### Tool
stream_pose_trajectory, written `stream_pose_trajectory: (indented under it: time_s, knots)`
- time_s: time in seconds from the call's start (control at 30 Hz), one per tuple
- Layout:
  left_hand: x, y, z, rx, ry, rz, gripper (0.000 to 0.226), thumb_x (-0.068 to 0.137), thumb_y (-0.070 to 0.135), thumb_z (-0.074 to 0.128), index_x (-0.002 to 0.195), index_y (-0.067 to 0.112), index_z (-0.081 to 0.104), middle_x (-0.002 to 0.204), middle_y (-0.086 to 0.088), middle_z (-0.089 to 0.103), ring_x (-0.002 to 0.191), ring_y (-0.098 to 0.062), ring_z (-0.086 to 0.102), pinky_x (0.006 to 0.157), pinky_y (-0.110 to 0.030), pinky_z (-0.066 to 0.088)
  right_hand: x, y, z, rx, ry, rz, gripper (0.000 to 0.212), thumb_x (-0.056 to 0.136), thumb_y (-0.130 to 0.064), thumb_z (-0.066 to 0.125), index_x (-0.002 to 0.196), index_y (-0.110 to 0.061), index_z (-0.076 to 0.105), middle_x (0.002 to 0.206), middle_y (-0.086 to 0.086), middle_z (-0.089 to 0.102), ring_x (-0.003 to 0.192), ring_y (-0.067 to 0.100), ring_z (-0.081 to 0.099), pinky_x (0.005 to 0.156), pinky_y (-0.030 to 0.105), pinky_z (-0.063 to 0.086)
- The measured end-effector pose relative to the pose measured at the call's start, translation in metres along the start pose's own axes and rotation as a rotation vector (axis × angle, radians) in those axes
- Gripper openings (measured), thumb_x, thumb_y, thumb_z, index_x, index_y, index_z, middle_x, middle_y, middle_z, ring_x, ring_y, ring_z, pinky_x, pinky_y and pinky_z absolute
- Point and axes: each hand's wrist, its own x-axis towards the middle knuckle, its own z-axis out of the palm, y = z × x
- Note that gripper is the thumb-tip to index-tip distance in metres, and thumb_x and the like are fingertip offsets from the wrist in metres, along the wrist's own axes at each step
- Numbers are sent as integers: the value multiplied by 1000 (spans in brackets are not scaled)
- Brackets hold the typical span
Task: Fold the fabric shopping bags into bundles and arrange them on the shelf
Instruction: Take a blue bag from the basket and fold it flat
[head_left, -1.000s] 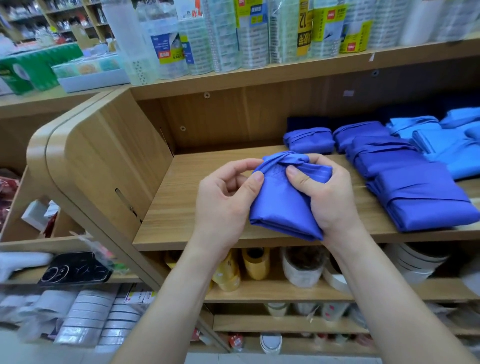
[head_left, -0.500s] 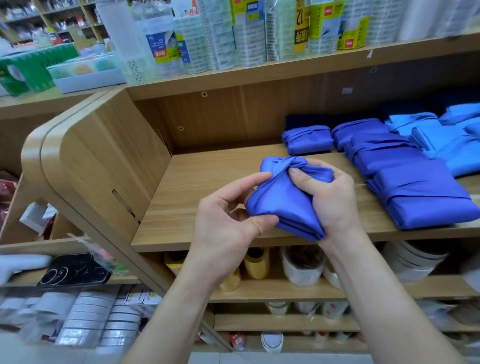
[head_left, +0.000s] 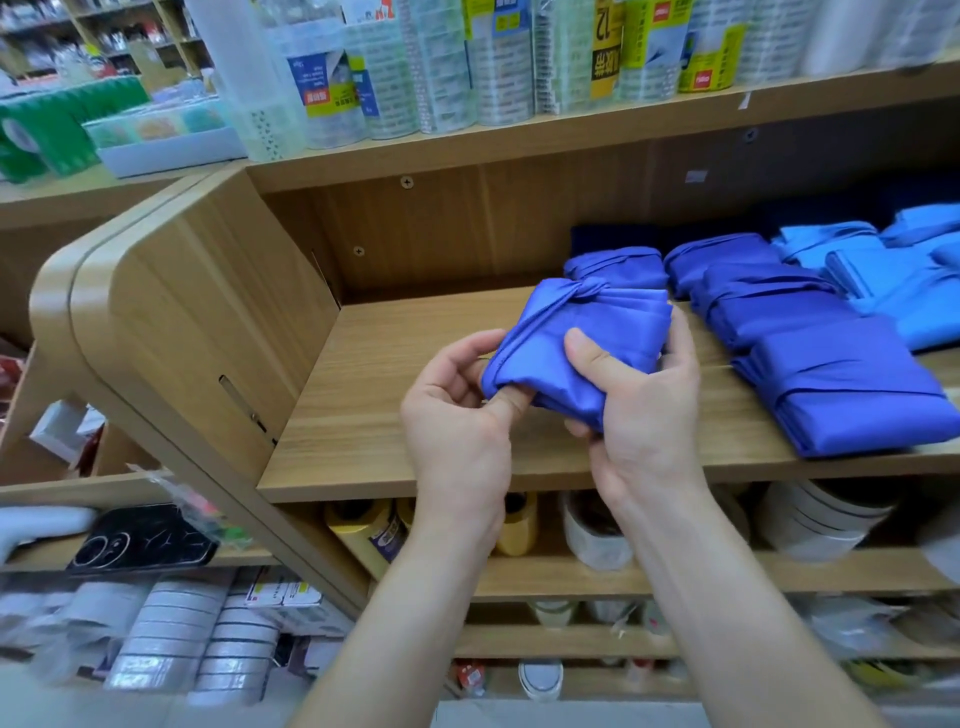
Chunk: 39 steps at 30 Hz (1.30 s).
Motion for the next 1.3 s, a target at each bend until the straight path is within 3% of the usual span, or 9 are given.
stream_pose_trajectory:
  time_s: [0.13,0.23,0.4,0.57,0.73,0.83,0.93,1.13,1.3]
  knots:
    - [-7,3,6,-75,54,-48,31,75,-13,72,90,14,69,78,1,73,74,-10,67,68,-19,54,5,6,3,-84,71,-175,41,75,-2,76,107,-21,58,104,18,65,81,35,62,59,31,51]
    - [-8,1,8,-27,86,-16,32,76,-12,72,88,18,71,66,5,63,62,-7,55,61,-17,49,6,9,4,-270,117,-359,40,74,-7,75,103,-27,57,104,0,64,98,24,63,90,45,54]
    - [-20,-5,8,286,0,216,43,73,-12,68,101,20,73,68,10,54,56,-3,43,56,-18,41,8,15,7,-409,175,-504,41,78,2,73,109,-16,53,99,-16,56,91,0,56,89,24,48]
    - [-24,-12,-3,650,-221,552,47,74,-10,63,115,12,71,82,6,66,74,-5,57,72,-23,50,20,16,1,-328,241,-367,39,82,-10,72,113,-20,50,107,-1,61,97,16,62,92,39,51]
    - [-36,-4,0,534,-257,496,53,74,-7,56,120,17,64,80,8,59,75,-13,57,73,-25,49,25,4,5,-301,154,-317,9,98,-26,56,95,-30,49,94,-12,57,84,-2,55,82,16,43]
    - [-17,11,-4,428,-140,414,35,80,16,64,113,25,55,87,3,53,75,-18,54,66,-25,47,22,5,0,-291,173,-321,20,103,-34,47,85,-25,46,76,-17,48,72,0,47,74,15,39]
    - [0,14,-3,415,-145,146,44,78,34,77,115,29,55,98,7,62,81,-6,60,69,-15,48,21,2,-2,-253,177,-298,31,106,-31,39,79,-15,40,69,-2,42,63,5,39,66,8,37]
    - [-3,7,2,111,-324,-221,28,61,25,86,82,12,75,85,0,76,75,-8,65,68,-22,54,23,-4,-7,-283,94,-261,19,98,-36,45,93,-23,59,97,-8,61,92,4,57,87,19,46]
    - [-14,-2,13,144,-267,-221,18,68,14,85,83,10,73,79,2,76,70,-5,64,63,-19,52,20,-1,-8,-170,164,-131,28,103,-29,48,81,-12,54,76,6,46,72,18,44,66,32,40]
